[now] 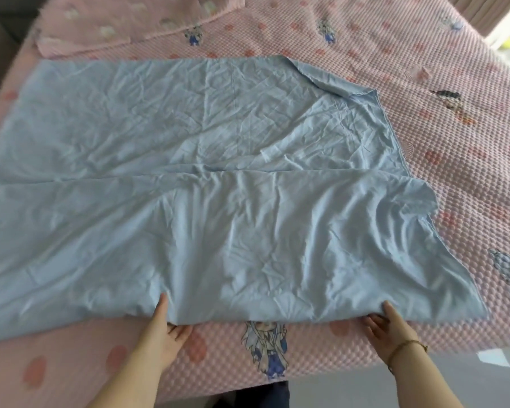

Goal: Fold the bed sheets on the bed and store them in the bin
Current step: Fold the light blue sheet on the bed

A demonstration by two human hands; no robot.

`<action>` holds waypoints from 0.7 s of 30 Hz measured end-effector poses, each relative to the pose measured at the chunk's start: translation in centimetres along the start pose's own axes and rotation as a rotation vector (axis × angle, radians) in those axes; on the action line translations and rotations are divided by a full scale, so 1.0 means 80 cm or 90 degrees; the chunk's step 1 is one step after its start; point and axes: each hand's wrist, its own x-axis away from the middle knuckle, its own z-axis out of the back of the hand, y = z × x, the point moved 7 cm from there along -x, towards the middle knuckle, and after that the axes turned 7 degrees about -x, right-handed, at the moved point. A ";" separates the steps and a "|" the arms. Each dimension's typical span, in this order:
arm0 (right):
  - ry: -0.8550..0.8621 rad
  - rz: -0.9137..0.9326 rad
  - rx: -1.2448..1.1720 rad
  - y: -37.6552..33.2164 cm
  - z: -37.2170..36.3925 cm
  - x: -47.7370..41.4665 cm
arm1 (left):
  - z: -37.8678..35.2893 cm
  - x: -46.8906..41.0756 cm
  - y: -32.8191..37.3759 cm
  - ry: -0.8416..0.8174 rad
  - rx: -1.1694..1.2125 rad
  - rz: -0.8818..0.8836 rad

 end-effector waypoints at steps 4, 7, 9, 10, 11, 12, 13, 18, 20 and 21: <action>0.002 0.076 0.009 -0.020 0.003 0.000 | 0.003 -0.001 0.031 -0.017 0.118 -0.049; -0.014 0.147 -0.003 -0.041 0.017 0.021 | 0.008 0.013 0.048 -0.058 0.141 -0.088; -0.020 0.232 0.050 -0.060 0.031 0.050 | 0.016 0.047 0.060 -0.078 0.122 -0.128; -0.024 0.276 0.088 -0.068 0.036 0.064 | 0.025 0.060 0.063 -0.082 0.107 -0.150; -0.026 0.309 0.125 -0.074 0.043 0.080 | 0.034 0.074 0.065 -0.089 0.090 -0.172; -0.025 0.334 0.154 -0.079 0.051 0.097 | 0.044 0.088 0.066 -0.091 0.072 -0.189; -0.018 0.355 0.189 -0.082 0.061 0.114 | 0.054 0.098 0.065 -0.101 0.061 -0.207; 0.027 0.418 0.319 -0.089 0.111 0.197 | 0.098 0.155 0.061 -0.123 0.027 -0.298; 0.030 0.426 0.288 -0.087 0.132 0.213 | 0.113 0.169 0.060 -0.119 0.032 -0.335; 0.031 0.438 0.268 -0.087 0.142 0.219 | 0.118 0.172 0.059 -0.130 0.028 -0.349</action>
